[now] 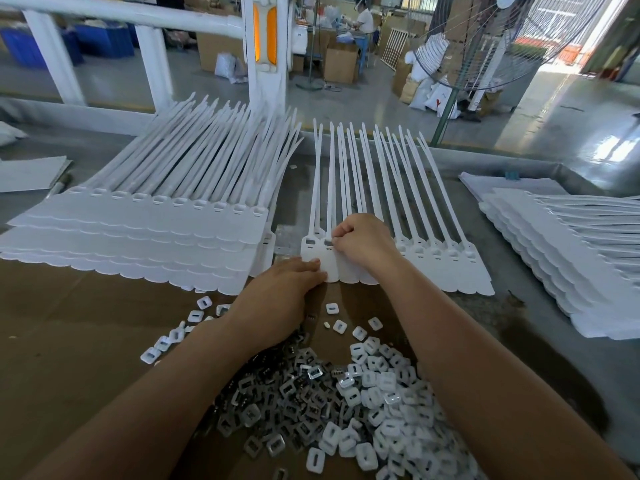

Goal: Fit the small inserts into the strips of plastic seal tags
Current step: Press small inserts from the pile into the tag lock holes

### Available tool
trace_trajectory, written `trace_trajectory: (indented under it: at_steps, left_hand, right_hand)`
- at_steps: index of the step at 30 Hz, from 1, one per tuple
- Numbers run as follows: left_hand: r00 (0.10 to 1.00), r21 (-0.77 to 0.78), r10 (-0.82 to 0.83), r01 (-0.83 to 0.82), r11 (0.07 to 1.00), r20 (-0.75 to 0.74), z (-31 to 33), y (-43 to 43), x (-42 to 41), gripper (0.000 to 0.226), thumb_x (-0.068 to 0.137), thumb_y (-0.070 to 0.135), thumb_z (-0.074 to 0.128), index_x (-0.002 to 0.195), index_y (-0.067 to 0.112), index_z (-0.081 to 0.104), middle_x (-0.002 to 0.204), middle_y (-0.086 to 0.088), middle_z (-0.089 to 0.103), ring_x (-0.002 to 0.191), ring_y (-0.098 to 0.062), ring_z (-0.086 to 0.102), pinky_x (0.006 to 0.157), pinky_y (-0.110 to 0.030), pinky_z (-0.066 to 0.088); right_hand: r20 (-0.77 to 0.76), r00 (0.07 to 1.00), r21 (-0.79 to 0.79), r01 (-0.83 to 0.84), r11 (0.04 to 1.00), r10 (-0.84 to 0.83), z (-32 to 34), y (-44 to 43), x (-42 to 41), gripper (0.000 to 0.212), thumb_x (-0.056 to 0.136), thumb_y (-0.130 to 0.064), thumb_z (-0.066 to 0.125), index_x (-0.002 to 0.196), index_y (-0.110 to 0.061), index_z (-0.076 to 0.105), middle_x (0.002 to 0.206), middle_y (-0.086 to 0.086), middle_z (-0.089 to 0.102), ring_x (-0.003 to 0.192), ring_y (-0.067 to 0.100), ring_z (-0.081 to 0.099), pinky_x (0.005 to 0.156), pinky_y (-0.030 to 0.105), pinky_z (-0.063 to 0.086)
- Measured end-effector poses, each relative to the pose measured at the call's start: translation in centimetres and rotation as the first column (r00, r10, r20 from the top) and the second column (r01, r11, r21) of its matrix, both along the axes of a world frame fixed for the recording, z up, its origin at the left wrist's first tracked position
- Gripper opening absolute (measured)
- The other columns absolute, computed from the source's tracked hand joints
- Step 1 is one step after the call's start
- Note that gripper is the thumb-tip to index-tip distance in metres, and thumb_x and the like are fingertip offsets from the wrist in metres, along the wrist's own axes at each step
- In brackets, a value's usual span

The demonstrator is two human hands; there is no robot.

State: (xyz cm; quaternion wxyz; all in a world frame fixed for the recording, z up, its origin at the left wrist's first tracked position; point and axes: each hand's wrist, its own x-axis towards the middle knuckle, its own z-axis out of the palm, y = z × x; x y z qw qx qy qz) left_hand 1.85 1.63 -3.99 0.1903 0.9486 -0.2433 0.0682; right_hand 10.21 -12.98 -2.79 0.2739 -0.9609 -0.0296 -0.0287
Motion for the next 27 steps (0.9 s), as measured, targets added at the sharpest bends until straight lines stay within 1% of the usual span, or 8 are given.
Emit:
trace_trajectory:
  at_steps: [2, 5, 7, 10, 13, 18, 21, 27]
  left_hand:
    - [1.0, -0.002, 0.0, 0.0, 1.0, 0.003, 0.0, 0.0, 0.0, 0.051, 0.089, 0.003, 0.039, 0.135, 0.023, 0.042, 0.146, 0.005, 0.033, 0.132, -0.01, 0.026, 0.1, -0.017, 0.015]
    - [1.0, -0.016, -0.001, 0.001, 1.0, 0.005, 0.0, 0.1, -0.1, 0.05, 0.09, 0.003, 0.039, 0.135, 0.024, 0.042, 0.146, 0.005, 0.034, 0.132, -0.01, 0.027, 0.101, -0.016, 0.016]
    - [1.0, -0.031, 0.0, 0.0, 1.0, 0.004, 0.0, 0.1, -0.2, 0.05, 0.089, 0.003, 0.04, 0.134, 0.025, 0.044, 0.144, 0.005, 0.036, 0.132, -0.01, 0.028, 0.103, -0.017, 0.018]
    - [1.0, -0.061, -0.016, 0.016, 0.998, -0.008, 0.2, 0.1, -0.2, 0.045, 0.09, 0.004, 0.041, 0.128, 0.027, 0.051, 0.136, 0.004, 0.047, 0.123, -0.011, 0.038, 0.099, -0.021, 0.028]
    - [0.998, -0.112, -0.058, 0.054, 0.992, -0.032, 0.5, 0.1, -0.1, 0.037, 0.089, 0.005, 0.044, 0.115, 0.025, 0.062, 0.133, 0.002, 0.051, 0.121, -0.011, 0.042, 0.102, -0.025, 0.031]
    - [0.996, -0.118, -0.075, 0.069, 0.991, -0.048, 0.7, 0.2, -0.1, 0.03, 0.085, 0.001, 0.047, 0.102, 0.015, 0.067, 0.132, -0.002, 0.052, 0.121, -0.013, 0.043, 0.099, -0.019, 0.028]
    - [0.997, -0.113, -0.063, 0.057, 0.992, -0.051, 0.6, 0.2, -0.1, 0.036, 0.084, -0.002, 0.044, 0.108, 0.014, 0.064, 0.132, -0.003, 0.051, 0.121, -0.014, 0.043, 0.1, -0.018, 0.027]
    - [0.997, -0.106, -0.052, 0.047, 0.993, -0.048, 0.6, 0.2, -0.3, 0.042, 0.086, -0.004, 0.041, 0.122, 0.011, 0.057, 0.137, -0.003, 0.047, 0.126, -0.012, 0.039, 0.101, -0.01, 0.017]
  right_hand:
    - [-0.035, 0.999, 0.008, -0.036, 0.999, 0.036, 0.6, -0.1, -0.5, 0.014, 0.089, -0.014, 0.053, 0.087, -0.013, 0.067, 0.098, -0.002, 0.06, 0.078, 0.009, 0.046, 0.053, 0.014, 0.029]
    - [-0.067, 0.989, 0.088, -0.128, 0.988, 0.135, 2.0, -0.3, -1.8, 0.012, 0.088, -0.015, 0.058, 0.096, -0.015, 0.067, 0.096, -0.006, 0.059, 0.084, 0.006, 0.049, 0.067, 0.018, 0.036]
    - [-0.071, 0.971, 0.115, -0.218, 0.969, 0.227, 3.1, -0.6, -3.4, 0.008, 0.086, -0.017, 0.062, 0.092, -0.019, 0.066, 0.088, -0.012, 0.058, 0.079, 0.0, 0.051, 0.064, 0.013, 0.036]
    - [-0.16, 0.917, 0.073, -0.358, 0.931, 0.365, 4.4, -0.9, -6.2, 0.005, 0.081, -0.02, 0.068, 0.081, -0.025, 0.067, 0.079, -0.015, 0.062, 0.074, -0.003, 0.057, 0.065, 0.009, 0.042]
    - [-0.235, 0.869, -0.006, -0.448, 0.894, 0.434, 4.8, -0.5, -8.1, 0.008, 0.08, -0.018, 0.068, 0.085, -0.024, 0.072, 0.088, -0.01, 0.068, 0.082, 0.003, 0.061, 0.076, 0.014, 0.046]
    - [-0.233, 0.866, -0.163, -0.484, 0.86, 0.443, 4.2, 0.9, -9.1, 0.019, 0.082, -0.025, 0.067, 0.098, -0.016, 0.072, 0.102, 0.001, 0.067, 0.093, 0.017, 0.06, 0.084, 0.032, 0.049]
    - [-0.201, 0.886, -0.23, -0.458, 0.859, 0.418, 3.6, 1.4, -9.3, 0.022, 0.082, -0.027, 0.066, 0.1, -0.015, 0.071, 0.105, 0.003, 0.062, 0.093, 0.021, 0.058, 0.08, 0.031, 0.048]
    - [-0.19, 0.899, -0.269, -0.435, 0.859, 0.395, 2.7, 1.8, -9.0, 0.033, 0.083, -0.021, 0.062, 0.112, -0.007, 0.06, 0.102, 0.009, 0.062, 0.093, 0.024, 0.057, 0.077, 0.033, 0.049]
